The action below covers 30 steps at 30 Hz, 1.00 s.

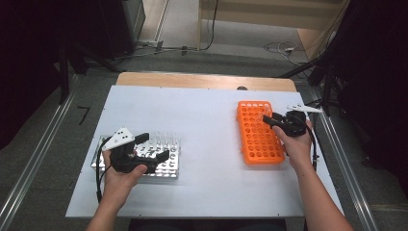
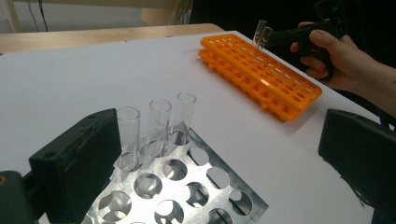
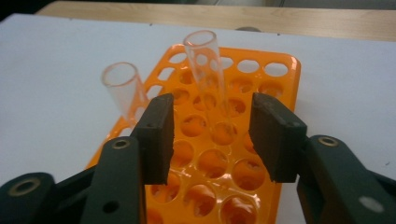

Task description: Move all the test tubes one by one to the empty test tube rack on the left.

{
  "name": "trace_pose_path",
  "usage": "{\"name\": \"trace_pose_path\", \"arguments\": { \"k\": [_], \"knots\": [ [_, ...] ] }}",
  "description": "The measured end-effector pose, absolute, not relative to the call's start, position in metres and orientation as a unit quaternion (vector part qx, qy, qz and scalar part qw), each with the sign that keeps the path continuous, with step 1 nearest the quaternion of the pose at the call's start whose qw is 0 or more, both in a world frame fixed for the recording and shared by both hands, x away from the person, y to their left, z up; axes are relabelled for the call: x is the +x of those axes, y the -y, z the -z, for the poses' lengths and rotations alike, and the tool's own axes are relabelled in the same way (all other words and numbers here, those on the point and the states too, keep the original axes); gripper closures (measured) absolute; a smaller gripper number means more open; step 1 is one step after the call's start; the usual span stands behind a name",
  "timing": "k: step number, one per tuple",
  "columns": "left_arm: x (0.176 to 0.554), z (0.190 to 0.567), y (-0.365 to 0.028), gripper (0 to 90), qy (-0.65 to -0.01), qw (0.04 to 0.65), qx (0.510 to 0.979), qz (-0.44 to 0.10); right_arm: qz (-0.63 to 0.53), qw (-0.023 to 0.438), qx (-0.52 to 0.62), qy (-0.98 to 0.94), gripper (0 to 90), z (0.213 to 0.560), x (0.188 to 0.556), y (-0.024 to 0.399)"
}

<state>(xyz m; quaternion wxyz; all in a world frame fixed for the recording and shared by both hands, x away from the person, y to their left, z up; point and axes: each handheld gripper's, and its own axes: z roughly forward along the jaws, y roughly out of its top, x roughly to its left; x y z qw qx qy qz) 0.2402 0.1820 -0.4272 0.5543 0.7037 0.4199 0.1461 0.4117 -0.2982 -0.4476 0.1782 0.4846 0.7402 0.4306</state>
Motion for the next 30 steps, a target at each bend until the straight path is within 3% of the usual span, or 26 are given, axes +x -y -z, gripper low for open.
{"name": "trace_pose_path", "arguments": {
  "k": [13,30],
  "knots": [
    [0.242,0.429,-0.181,0.0,-0.426,0.554,0.702,-0.141,-0.402,0.157,0.460,-0.776,62.9,0.457,0.434,0.294],
    [0.243,0.429,-0.177,0.0,-0.427,0.551,0.703,-0.143,-0.403,0.197,0.442,-0.776,74.2,0.463,0.431,0.293]
  ]
}}
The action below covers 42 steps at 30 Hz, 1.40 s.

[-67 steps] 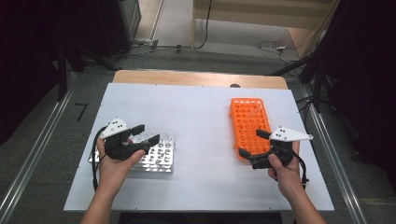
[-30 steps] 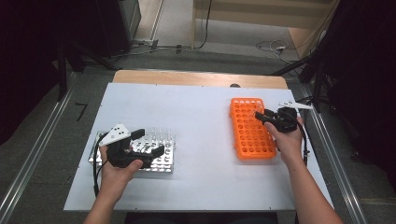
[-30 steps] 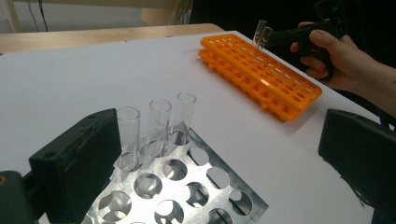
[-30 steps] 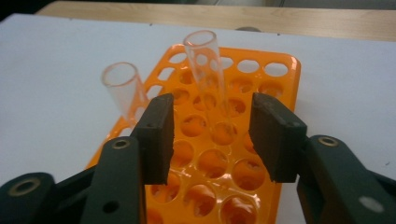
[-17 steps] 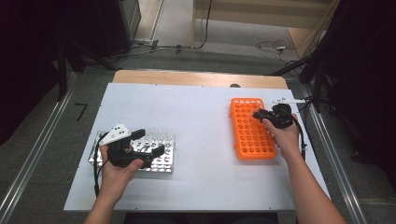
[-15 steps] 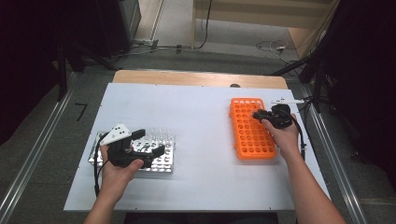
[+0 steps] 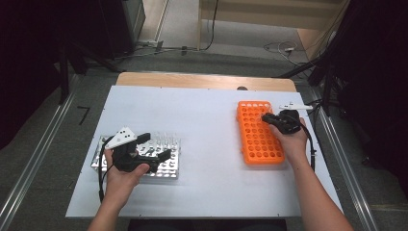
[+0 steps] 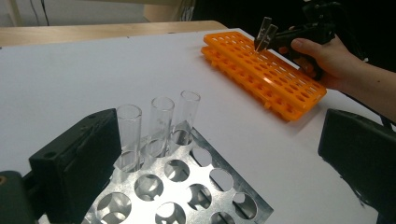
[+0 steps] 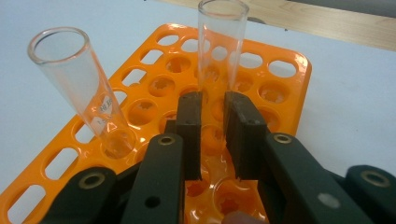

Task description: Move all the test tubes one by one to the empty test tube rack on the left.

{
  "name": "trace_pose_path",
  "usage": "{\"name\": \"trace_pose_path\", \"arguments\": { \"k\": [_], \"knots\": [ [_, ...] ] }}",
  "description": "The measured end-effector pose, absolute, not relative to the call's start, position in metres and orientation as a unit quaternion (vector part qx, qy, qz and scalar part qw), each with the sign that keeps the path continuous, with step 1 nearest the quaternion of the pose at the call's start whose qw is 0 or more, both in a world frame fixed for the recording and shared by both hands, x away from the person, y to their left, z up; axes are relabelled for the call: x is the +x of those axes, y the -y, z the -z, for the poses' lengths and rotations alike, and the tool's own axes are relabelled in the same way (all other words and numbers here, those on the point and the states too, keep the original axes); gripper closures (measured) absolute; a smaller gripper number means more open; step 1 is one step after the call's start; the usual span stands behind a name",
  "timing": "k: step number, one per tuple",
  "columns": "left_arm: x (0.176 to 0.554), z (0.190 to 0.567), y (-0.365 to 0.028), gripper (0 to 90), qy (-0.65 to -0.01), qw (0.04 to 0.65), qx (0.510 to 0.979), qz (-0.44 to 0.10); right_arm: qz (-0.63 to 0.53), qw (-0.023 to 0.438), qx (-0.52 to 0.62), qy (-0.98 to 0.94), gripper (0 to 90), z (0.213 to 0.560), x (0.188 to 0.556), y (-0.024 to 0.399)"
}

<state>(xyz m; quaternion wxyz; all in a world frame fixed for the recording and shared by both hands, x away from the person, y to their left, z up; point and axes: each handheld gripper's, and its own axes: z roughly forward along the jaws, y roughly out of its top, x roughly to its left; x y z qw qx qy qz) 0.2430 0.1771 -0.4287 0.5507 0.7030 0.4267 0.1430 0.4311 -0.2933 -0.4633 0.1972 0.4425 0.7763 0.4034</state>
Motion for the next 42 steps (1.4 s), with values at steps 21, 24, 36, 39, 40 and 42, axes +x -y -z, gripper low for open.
{"name": "trace_pose_path", "arguments": {
  "k": [21,24,36,39,40,42],
  "knots": [
    [0.242,0.424,-0.160,0.0,-0.402,0.551,0.717,-0.143,-0.461,0.202,0.464,-0.729,74.2,0.415,0.392,0.310],
    [0.241,0.424,-0.158,0.0,-0.399,0.550,0.720,-0.143,-0.464,0.206,0.457,-0.731,74.2,0.412,0.380,0.311],
    [0.241,0.428,-0.143,0.0,-0.390,0.544,0.731,-0.133,-0.473,0.190,0.435,-0.742,74.2,0.412,0.338,0.309],
    [0.241,0.428,-0.142,0.0,-0.388,0.549,0.729,-0.128,-0.478,0.183,0.421,-0.749,74.2,0.413,0.327,0.301],
    [0.240,0.428,-0.141,0.0,-0.387,0.550,0.729,-0.128,-0.478,0.182,0.418,-0.751,74.2,0.413,0.325,0.300],
    [0.240,0.427,-0.139,0.0,-0.383,0.552,0.730,-0.125,-0.477,0.177,0.411,-0.757,74.2,0.414,0.319,0.294]
  ]
}}
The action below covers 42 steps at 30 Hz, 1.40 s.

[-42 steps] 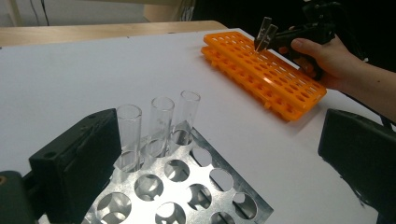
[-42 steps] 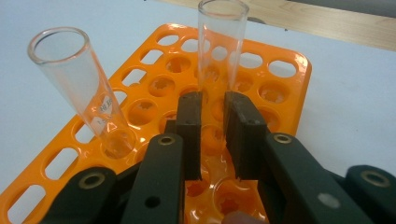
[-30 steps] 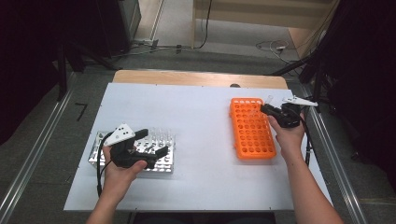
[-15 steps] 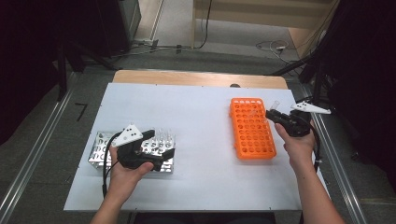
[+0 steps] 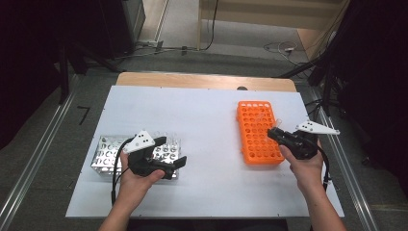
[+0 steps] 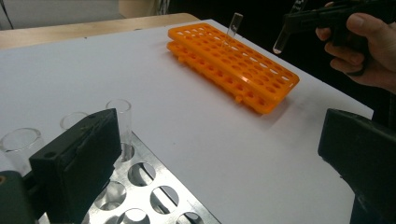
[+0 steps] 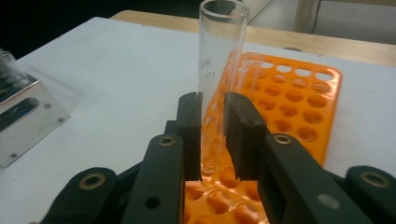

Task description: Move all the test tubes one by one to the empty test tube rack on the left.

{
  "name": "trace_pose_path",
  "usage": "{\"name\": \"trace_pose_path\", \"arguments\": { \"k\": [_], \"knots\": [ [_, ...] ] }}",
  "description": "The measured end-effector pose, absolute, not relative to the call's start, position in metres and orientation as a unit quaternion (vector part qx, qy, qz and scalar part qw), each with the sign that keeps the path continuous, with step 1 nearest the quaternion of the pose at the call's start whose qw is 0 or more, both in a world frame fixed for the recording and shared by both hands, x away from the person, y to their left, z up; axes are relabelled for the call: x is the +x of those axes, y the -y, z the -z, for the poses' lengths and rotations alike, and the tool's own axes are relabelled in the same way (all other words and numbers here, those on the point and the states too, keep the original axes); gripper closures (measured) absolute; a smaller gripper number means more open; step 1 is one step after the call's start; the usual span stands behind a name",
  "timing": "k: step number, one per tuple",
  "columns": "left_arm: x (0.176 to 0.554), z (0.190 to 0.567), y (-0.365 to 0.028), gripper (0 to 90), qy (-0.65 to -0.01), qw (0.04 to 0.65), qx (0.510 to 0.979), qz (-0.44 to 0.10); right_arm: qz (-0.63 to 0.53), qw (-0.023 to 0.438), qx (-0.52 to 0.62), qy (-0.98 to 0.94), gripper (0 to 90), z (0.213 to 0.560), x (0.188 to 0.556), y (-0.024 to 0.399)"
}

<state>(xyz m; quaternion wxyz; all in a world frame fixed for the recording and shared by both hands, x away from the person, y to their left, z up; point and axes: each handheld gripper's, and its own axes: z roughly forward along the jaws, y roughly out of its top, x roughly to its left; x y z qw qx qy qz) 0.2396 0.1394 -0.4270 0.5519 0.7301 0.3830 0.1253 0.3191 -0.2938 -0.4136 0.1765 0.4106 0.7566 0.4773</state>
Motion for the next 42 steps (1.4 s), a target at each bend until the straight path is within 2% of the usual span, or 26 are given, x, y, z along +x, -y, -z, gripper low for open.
{"name": "trace_pose_path", "arguments": {
  "k": [17,35,42],
  "knots": [
    [0.233,0.420,-0.114,0.0,-0.358,0.564,0.737,-0.106,-0.504,0.112,0.329,-0.791,74.1,0.413,0.283,0.235],
    [0.226,0.412,-0.094,1.2,-0.333,0.568,0.746,-0.098,-0.488,0.083,0.272,-0.825,74.2,0.422,0.259,0.183],
    [0.224,0.409,-0.088,5.9,-0.324,0.575,0.746,-0.089,-0.480,0.080,0.251,-0.837,74.2,0.424,0.252,0.170]
  ]
}}
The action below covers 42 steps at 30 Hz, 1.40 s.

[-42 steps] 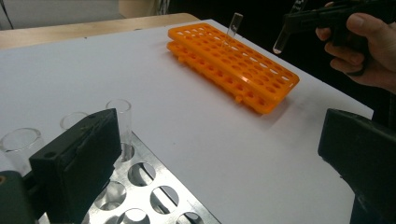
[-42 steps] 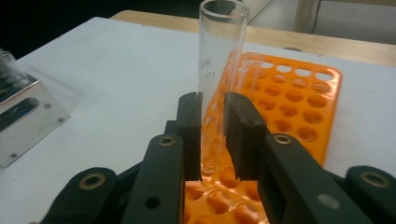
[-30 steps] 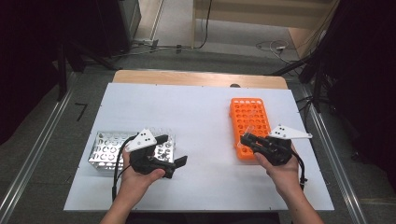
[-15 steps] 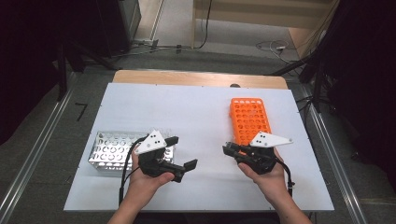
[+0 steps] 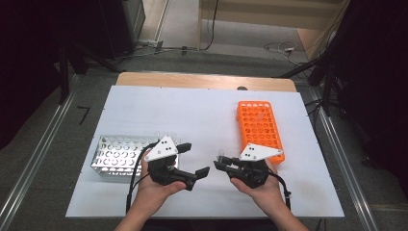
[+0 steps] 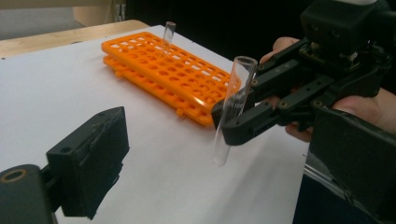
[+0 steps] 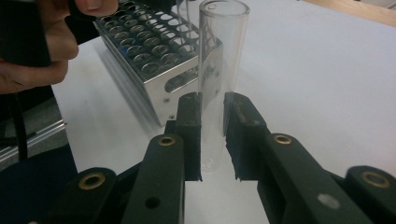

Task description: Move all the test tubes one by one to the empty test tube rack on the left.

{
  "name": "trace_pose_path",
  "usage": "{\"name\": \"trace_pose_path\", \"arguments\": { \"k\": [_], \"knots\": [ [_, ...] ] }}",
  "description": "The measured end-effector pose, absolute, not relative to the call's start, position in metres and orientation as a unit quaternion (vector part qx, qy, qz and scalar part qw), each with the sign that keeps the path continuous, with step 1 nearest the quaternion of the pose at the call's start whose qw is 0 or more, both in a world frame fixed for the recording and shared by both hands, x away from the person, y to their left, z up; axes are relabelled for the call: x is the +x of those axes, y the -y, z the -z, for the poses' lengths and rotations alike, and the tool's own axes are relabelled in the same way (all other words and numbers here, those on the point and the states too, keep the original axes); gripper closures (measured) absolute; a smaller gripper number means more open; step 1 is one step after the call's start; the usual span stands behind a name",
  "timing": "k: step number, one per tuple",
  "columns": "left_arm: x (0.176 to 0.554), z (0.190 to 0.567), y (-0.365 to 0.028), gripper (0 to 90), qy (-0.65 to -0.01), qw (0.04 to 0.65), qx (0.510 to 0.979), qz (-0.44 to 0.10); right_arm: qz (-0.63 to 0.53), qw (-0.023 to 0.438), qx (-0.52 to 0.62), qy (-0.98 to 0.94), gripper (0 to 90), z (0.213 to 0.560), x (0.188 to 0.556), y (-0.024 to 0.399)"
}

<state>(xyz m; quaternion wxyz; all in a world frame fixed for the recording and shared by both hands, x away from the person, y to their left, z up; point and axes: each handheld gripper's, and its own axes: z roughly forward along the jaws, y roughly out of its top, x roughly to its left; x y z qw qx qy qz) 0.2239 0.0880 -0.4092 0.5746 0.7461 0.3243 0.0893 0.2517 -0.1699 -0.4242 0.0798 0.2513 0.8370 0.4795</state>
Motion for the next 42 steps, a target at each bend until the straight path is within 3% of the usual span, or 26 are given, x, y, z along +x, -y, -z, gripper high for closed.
{"name": "trace_pose_path", "arguments": {
  "k": [7,21,31,42],
  "knots": [
    [0.220,0.407,-0.080,28.6,-0.305,0.575,0.755,-0.077,-0.473,0.082,0.236,-0.845,74.1,0.425,0.245,0.162],
    [0.216,0.407,-0.070,60.9,-0.287,0.569,0.765,-0.090,-0.469,0.077,0.215,-0.853,74.1,0.424,0.235,0.149],
    [0.216,0.408,-0.069,72.2,-0.286,0.569,0.765,-0.095,-0.471,0.074,0.209,-0.854,74.1,0.422,0.232,0.146],
    [0.216,0.408,-0.069,75.0,-0.286,0.566,0.767,-0.103,-0.471,0.072,0.210,-0.854,74.1,0.422,0.232,0.146]
  ]
}}
